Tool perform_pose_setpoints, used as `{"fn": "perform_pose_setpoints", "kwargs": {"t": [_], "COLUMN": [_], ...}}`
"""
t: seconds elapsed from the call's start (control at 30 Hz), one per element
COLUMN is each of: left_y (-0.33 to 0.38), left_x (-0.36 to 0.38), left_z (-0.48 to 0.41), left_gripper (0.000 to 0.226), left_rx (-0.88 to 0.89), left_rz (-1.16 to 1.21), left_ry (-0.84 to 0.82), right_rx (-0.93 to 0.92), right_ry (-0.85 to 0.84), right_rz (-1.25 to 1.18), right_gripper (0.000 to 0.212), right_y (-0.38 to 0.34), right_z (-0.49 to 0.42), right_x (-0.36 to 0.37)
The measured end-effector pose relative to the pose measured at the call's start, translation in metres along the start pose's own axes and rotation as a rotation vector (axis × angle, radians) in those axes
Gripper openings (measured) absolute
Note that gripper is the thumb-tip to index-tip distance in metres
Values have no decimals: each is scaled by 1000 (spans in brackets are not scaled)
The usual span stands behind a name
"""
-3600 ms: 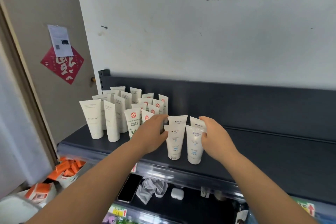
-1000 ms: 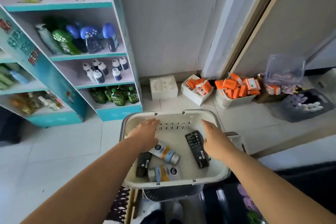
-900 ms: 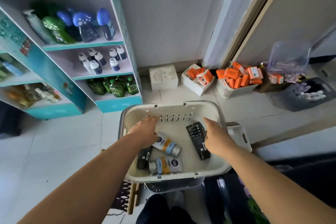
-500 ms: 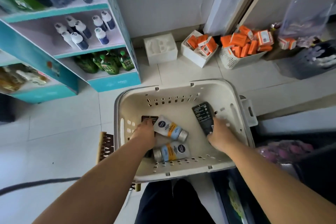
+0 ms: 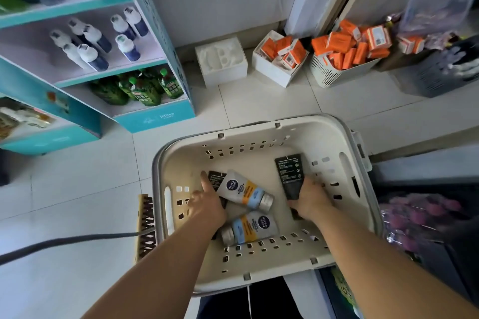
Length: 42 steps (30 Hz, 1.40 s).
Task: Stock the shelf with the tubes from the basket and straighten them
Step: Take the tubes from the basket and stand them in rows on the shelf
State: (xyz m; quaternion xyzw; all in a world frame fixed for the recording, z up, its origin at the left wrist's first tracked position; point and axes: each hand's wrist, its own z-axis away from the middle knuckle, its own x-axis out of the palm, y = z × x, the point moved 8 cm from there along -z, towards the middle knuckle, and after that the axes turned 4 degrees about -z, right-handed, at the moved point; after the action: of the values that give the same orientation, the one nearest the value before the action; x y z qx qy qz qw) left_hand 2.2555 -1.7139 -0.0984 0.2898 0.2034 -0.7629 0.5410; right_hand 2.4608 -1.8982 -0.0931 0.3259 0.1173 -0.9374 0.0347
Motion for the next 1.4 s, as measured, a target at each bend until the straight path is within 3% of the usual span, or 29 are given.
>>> {"fn": "perform_pose_setpoints", "kwargs": {"t": [0.1,0.2,0.3,0.4,0.47,0.57,0.67,0.83,1.07,1.4], "left_y": [2,6,17,34,46,66,88,120,142,195], "left_x": [-2,-15,-34,-51,-57,-65,-83,-110,-129,-134], "left_z": [2,2,6,20,36,65,87,126,161,254], "left_gripper": [105,87,83,87,83,80,76,59,28,53], "left_rx": [20,48,152,320,401,428,423,558,608,950], "left_rz": [67,176,228,275,409,876,1234,1231,1195,1071], "left_ry": [-26,-8,8,-32,-151,-464,-649,-701,-669,-702], "right_rx": [-7,-48,-86,-117,-131,-139,-200,-291,-390,-463], "right_ry": [-31,32,29,-144,-286,-488,-552,-375,-140,114], "right_rz": [14,-15,-295,-631,-799,-1118,-1245,-1126,-1383,-1563], "right_gripper": [47,35,34,39,43,50,56,47,47,58], "right_y": [-2,-7,-13,-25,-34,-51,-67,-77,-38,45], "right_z": [7,14,24,42,58,81,101,132,167,245], "right_x": [3,-7,-18,-22,-23,-30,-43,-66,-118,-163]}}
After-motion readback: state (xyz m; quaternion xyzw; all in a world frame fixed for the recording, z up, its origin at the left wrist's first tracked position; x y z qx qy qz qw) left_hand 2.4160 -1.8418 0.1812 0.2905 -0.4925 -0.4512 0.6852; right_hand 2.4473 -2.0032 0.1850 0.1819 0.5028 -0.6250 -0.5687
